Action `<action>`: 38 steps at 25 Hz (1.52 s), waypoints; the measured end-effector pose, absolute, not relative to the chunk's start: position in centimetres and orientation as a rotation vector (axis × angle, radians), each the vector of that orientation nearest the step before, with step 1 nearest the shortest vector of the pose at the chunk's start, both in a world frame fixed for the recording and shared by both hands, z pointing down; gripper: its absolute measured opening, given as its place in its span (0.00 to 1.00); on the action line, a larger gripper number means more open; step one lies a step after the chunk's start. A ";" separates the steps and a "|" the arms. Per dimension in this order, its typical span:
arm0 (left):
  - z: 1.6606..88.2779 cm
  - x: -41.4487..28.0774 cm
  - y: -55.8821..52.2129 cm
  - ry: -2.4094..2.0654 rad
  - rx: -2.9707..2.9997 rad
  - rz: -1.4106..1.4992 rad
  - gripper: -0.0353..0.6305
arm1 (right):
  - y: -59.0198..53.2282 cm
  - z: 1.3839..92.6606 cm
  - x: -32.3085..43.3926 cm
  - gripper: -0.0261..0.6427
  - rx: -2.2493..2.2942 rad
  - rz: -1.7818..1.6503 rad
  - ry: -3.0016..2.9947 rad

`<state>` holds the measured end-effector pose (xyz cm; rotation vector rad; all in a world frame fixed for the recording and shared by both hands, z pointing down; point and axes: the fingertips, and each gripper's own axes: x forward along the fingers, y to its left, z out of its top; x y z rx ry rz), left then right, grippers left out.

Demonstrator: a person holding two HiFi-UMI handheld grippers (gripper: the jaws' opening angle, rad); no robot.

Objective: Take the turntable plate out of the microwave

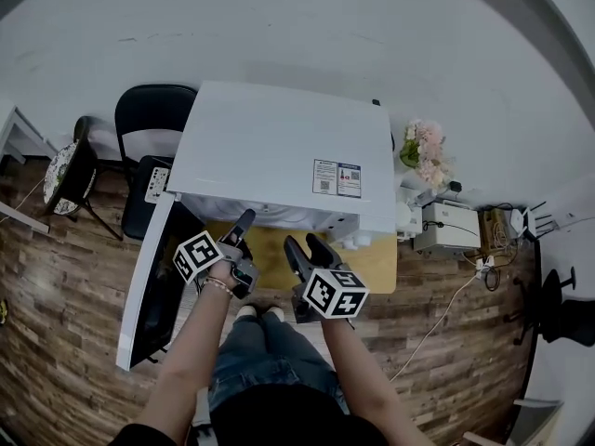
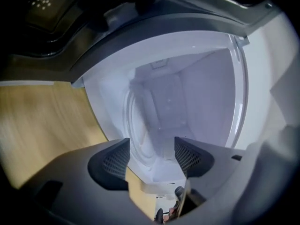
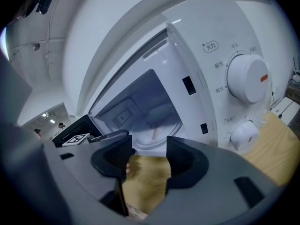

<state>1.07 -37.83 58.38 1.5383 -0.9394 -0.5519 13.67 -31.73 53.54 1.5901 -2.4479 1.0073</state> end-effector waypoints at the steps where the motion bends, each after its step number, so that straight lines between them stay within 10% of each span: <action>1: 58.5 1.1 -38.0 -0.934 1.531 -0.554 0.50 | -31.9 53.4 13.7 0.40 1.601 0.999 -2.445; 14: 59.7 0.5 -39.2 -0.989 1.464 -0.582 0.42 | -32.0 54.4 12.3 0.39 1.723 0.997 -2.408; 26: 62.4 -0.3 -38.7 -1.170 1.350 -0.578 0.10 | -32.6 55.0 13.5 0.39 1.822 1.048 -2.411; 38: 60.9 0.0 -38.4 -1.115 1.371 -0.564 0.10 | -35.5 58.3 11.6 0.38 1.644 1.924 -2.524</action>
